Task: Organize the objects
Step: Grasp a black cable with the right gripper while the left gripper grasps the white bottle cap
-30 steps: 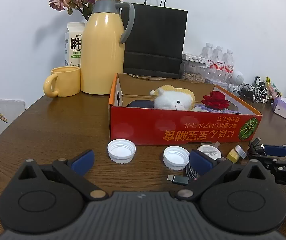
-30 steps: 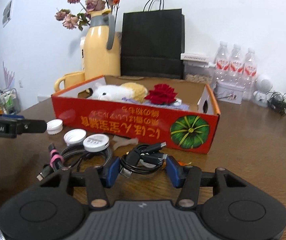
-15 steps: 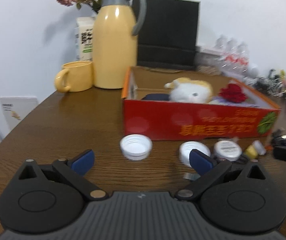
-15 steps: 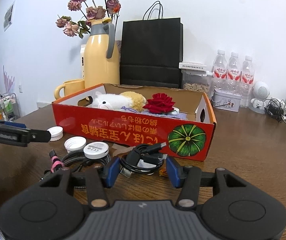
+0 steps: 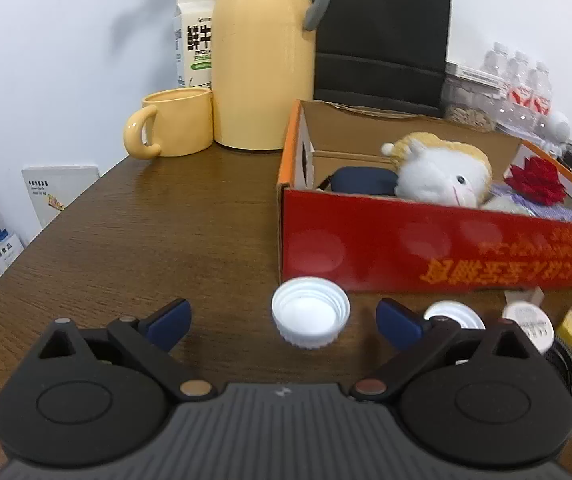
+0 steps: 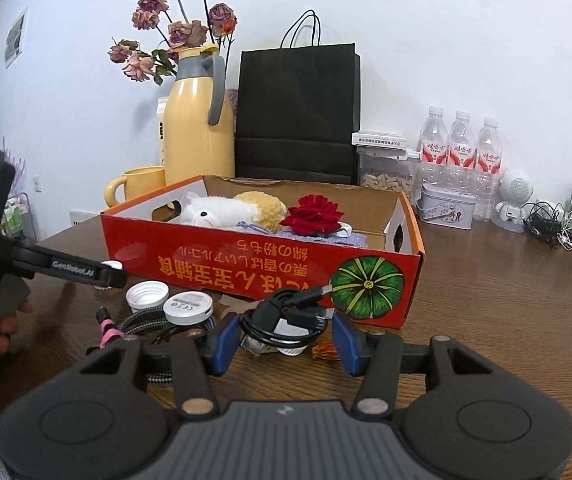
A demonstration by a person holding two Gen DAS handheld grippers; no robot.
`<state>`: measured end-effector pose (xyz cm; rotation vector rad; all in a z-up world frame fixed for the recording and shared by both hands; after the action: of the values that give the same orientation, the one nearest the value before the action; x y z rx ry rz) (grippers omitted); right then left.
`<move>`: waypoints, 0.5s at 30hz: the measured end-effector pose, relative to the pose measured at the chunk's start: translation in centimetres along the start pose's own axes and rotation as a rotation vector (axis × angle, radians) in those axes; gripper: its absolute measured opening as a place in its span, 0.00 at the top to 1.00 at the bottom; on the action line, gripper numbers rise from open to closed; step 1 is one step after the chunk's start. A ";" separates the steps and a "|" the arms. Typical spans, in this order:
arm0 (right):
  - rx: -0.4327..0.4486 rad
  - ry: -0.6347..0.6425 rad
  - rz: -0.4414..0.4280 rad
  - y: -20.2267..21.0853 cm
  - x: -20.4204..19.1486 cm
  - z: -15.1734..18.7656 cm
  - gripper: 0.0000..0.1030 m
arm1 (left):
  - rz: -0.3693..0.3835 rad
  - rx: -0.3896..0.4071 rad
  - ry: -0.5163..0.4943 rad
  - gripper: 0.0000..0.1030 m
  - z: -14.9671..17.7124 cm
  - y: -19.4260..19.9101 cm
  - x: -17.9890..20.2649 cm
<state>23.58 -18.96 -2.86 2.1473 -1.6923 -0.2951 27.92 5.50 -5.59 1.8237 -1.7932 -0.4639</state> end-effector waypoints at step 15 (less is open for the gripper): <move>-0.002 0.004 0.006 -0.1 -0.1 0.0 0.52 | 0.026 0.018 -0.028 0.60 -0.2 0.4 0.8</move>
<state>23.63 -18.87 -2.91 2.1394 -1.6956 -0.2896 27.70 4.77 -5.12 1.8125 -1.8430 -0.4674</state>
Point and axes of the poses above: each gripper's, at about its wrist camera, not at the fingertips, and y roughly against the way its jaws point, x to its right, z to its underside, the point moved 5 cm from there along -y, roughly the way its jaws point, and after that the axes turned 10 degrees about z, right-handed, at the moved point
